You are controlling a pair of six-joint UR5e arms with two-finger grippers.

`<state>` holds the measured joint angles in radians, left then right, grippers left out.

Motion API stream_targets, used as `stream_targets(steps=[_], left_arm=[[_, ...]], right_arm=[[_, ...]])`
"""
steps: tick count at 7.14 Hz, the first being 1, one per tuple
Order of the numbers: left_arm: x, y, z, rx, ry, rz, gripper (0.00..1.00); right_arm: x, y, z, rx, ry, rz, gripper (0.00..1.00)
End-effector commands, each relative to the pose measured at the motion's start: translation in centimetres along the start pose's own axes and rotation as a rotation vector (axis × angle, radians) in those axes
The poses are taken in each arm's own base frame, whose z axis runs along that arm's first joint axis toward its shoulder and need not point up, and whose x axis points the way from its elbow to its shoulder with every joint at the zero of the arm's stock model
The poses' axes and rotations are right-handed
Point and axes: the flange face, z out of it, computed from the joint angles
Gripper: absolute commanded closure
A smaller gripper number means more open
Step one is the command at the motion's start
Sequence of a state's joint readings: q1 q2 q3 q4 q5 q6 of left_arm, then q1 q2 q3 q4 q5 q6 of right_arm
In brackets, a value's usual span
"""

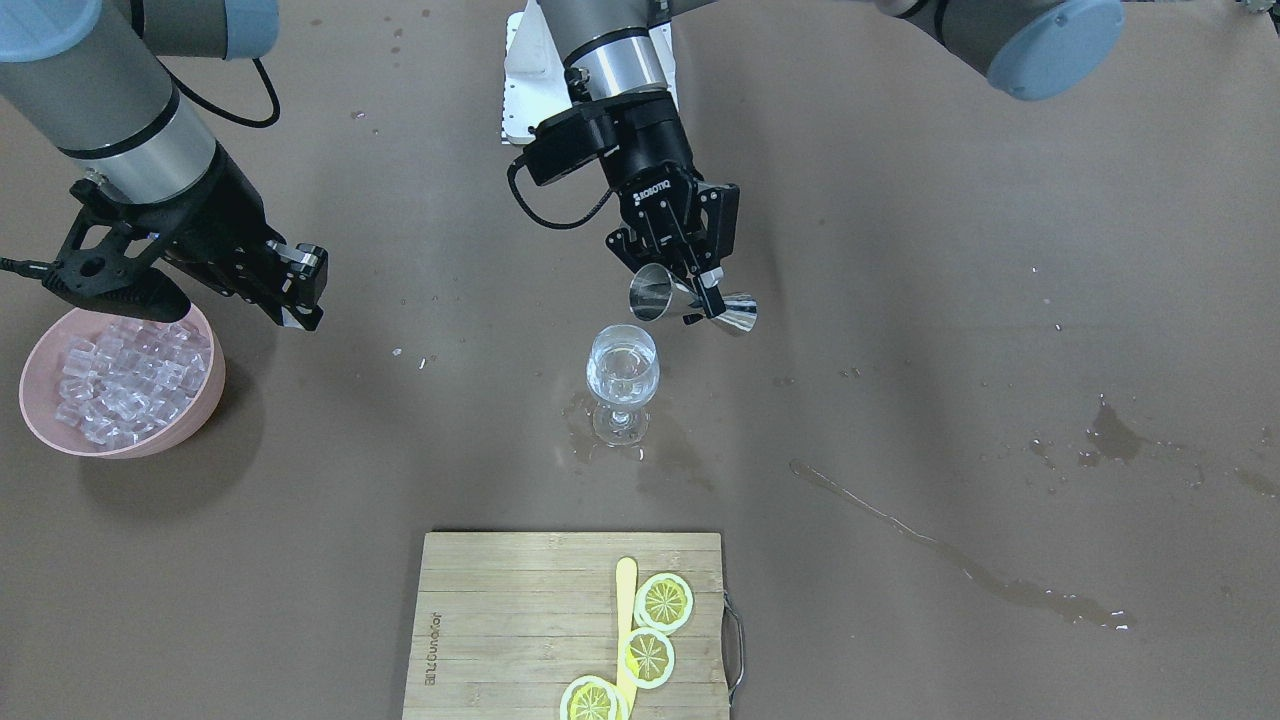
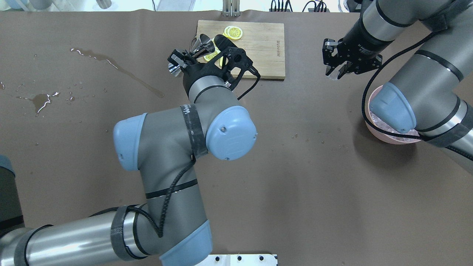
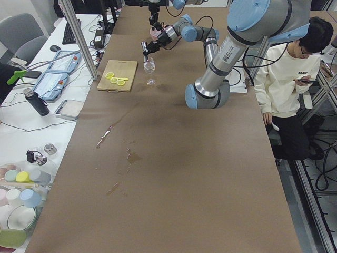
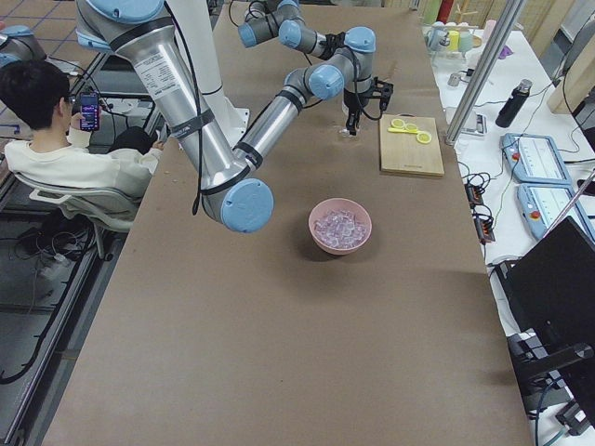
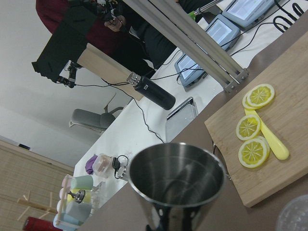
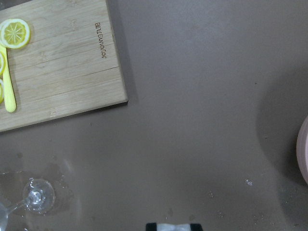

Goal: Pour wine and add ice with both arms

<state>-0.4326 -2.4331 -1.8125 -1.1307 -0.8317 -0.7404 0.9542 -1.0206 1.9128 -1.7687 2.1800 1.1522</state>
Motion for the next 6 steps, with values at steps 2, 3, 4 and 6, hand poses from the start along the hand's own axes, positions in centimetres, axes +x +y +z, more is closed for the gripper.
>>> stream_targets(steps=[2, 3, 4, 6], left_arm=[[-9.0, 4.9, 8.8, -0.015, 0.082, -0.098, 1.00], [-12.2, 7.3, 12.3, -0.036, 0.110, -0.129, 1.00], [-14.3, 9.5, 14.2, -0.018, 0.156, -0.159, 1.00], [-17.7, 14.9, 17.7, -0.004, 0.170, -0.204, 1.00]], right_arm=[[-4.4, 3.0, -0.2, -0.014, -0.039, 0.045, 1.00], [-5.7, 4.0, 0.0, -0.027, -0.047, 0.062, 1.00], [-8.0, 5.7, 0.2, -0.027, -0.059, 0.055, 1.00], [-11.9, 9.0, 0.7, -0.029, -0.078, 0.064, 1.00]])
